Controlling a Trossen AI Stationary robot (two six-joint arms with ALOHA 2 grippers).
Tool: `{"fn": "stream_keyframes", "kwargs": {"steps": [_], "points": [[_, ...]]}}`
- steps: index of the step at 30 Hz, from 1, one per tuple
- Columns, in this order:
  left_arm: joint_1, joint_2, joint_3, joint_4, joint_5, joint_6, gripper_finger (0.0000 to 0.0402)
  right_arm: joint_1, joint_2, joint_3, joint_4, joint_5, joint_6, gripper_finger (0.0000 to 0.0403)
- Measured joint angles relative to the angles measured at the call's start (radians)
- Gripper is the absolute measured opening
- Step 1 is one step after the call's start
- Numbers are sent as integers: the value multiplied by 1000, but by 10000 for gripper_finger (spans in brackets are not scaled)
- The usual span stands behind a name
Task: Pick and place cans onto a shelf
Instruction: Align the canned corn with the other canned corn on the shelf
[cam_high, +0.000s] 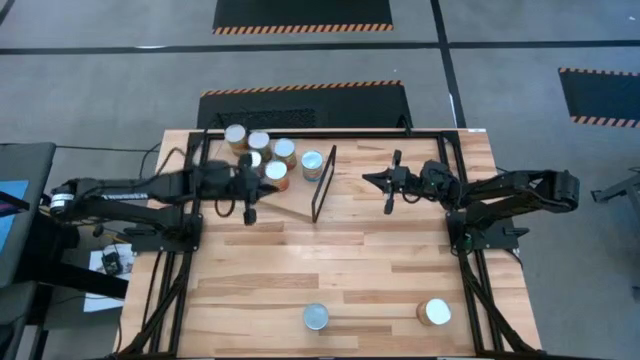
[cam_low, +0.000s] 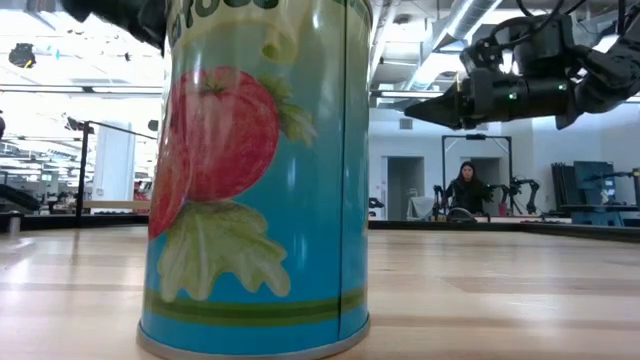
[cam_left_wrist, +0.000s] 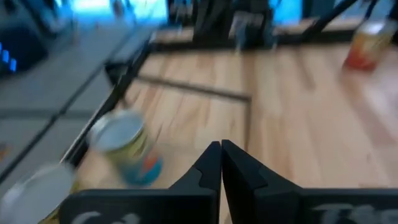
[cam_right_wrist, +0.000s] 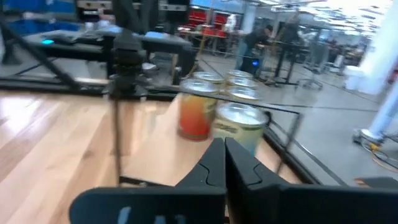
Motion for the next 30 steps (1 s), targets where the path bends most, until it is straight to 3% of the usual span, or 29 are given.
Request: {"fn": "stream_keyframes", "kwargs": {"steps": [4, 12, 18, 23, 27, 30], "points": [[-38, -2, -164, 350, 48, 8, 0, 73, -35, 51, -179, 42, -2, 4], [-30, 89, -341, 839, 148, 12, 0, 375, -90, 282, -903, 322, 238, 4], [-11, 158, -344, 916, 165, 56, 0, 636, -56, 510, -1363, 385, 630, 6], [25, 205, -344, 944, 163, 62, 0, 780, 19, 726, -1714, 385, 955, 6], [55, 217, -344, 941, 165, 55, 0, 871, 95, 885, -1956, 318, 1186, 9], [75, 217, -344, 944, 163, 48, 0, 943, 144, 951, -2076, 212, 1366, 17]]}}
